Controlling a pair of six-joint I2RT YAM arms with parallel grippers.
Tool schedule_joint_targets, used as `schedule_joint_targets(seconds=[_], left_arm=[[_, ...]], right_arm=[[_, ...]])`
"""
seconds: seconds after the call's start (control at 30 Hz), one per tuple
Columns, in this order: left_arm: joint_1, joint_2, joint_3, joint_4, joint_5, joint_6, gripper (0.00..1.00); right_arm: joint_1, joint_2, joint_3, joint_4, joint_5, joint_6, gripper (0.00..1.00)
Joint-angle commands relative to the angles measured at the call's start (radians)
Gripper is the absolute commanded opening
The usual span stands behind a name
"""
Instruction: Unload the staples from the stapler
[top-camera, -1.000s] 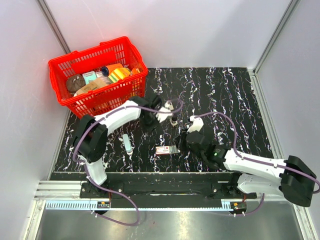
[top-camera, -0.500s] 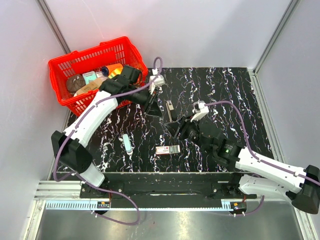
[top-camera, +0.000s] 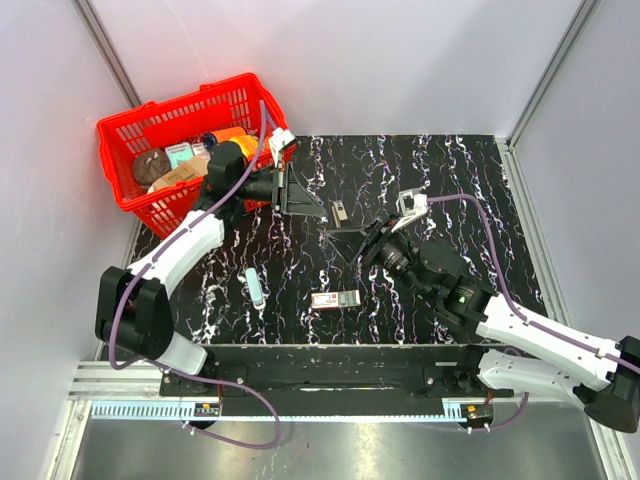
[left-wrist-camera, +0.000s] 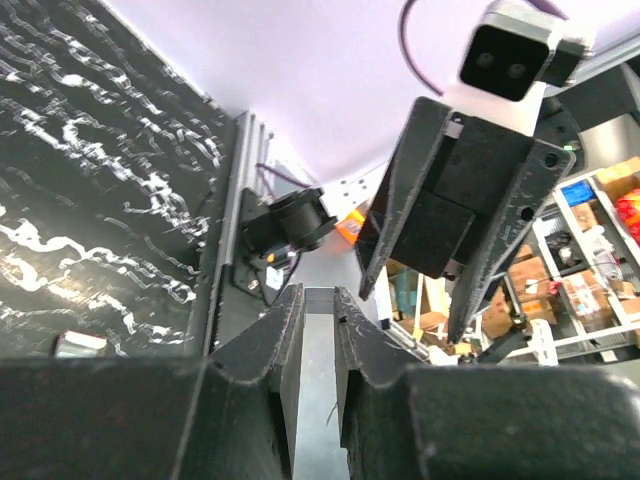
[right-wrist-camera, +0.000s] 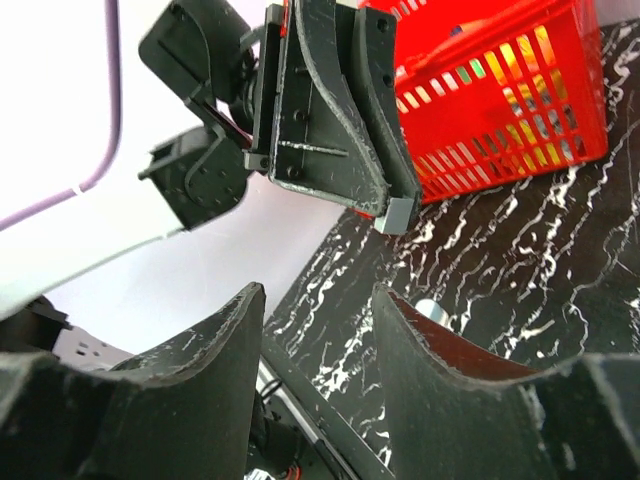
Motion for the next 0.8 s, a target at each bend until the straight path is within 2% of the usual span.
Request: schedule_joint_targets(seconds=[0.0,0.3,0.6,0.77], left_arm=[[-0.001,-0.053,-0.01,0.407,0.052,-0.3,0.04],[-0.001,-0.082,-0.03,0.396,0.052,-0.295,0.04],[-0.001,-0.075,-0.024,0.381,0.052,-0.287,0.04],[-0.001,-0.069,-0.022,0.382,0.053,-0.287,0.05]], right_arm=[[-0.029,0.011,0.07,0.079,-0.045,0.009,0.53],[-0.135,0.06,0.06,0.158,-0.151,0.12,0.49],[-0.144,0.12,0.081,0.216,-0.243,0.134,0.46],[-0.147,0.125,0.07,0.228,-0.246,0.137,0.42]])
